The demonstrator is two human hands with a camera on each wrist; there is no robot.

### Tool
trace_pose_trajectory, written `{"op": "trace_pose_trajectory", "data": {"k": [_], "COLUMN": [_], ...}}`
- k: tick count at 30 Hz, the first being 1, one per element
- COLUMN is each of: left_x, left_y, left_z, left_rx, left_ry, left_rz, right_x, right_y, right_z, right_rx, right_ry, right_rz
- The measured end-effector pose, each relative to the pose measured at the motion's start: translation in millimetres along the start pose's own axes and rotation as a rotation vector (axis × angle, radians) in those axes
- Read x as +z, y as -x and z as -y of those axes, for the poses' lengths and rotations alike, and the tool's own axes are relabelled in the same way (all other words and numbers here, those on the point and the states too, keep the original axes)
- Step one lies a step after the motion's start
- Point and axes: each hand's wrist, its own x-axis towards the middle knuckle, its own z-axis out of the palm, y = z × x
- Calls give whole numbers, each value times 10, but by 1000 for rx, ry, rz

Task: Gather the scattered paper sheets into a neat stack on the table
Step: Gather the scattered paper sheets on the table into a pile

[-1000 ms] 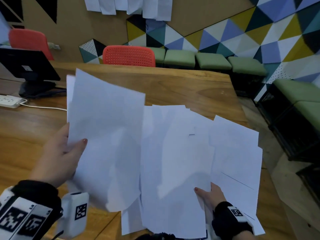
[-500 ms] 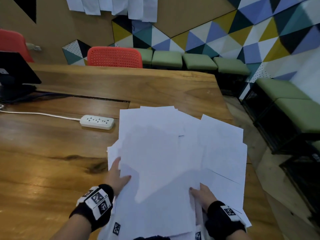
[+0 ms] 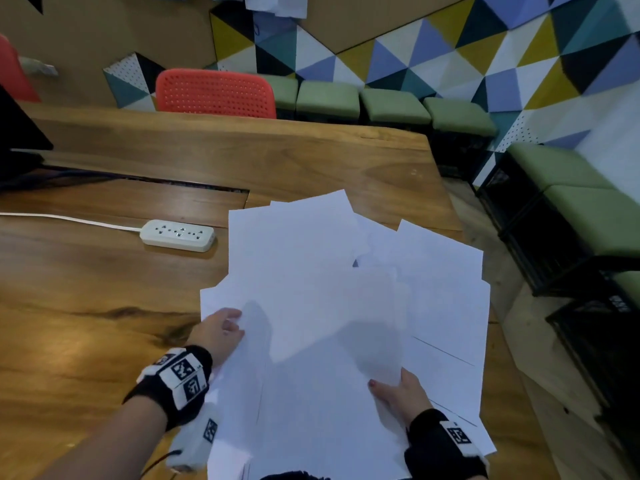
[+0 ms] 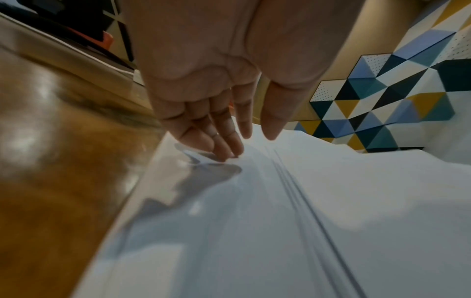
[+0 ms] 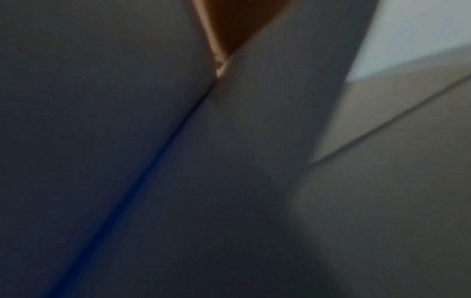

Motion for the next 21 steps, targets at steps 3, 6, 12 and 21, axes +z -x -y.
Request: {"op": "trace_pose_trajectory", "data": {"k": [3,6,12,21], "left_x": [-213,-390,-319,-90], "left_y": [-302,-609,-917,-675], "left_z": [-82,-209,-417,-394], "left_rx": [-20,-37,103,188], "left_ry": [66,188,-373,-974], "left_rz": [-115,-224,-84,192], "right_x": [-61,-85,-134,-164], "right_y": [3,-36,-109,-51], "right_z": [-50,-142,-201,-189], "right_rx": [33,36,23,20], "right_ry": [-81,-158,-152,-259], "right_rz": [34,51,74,-96]}}
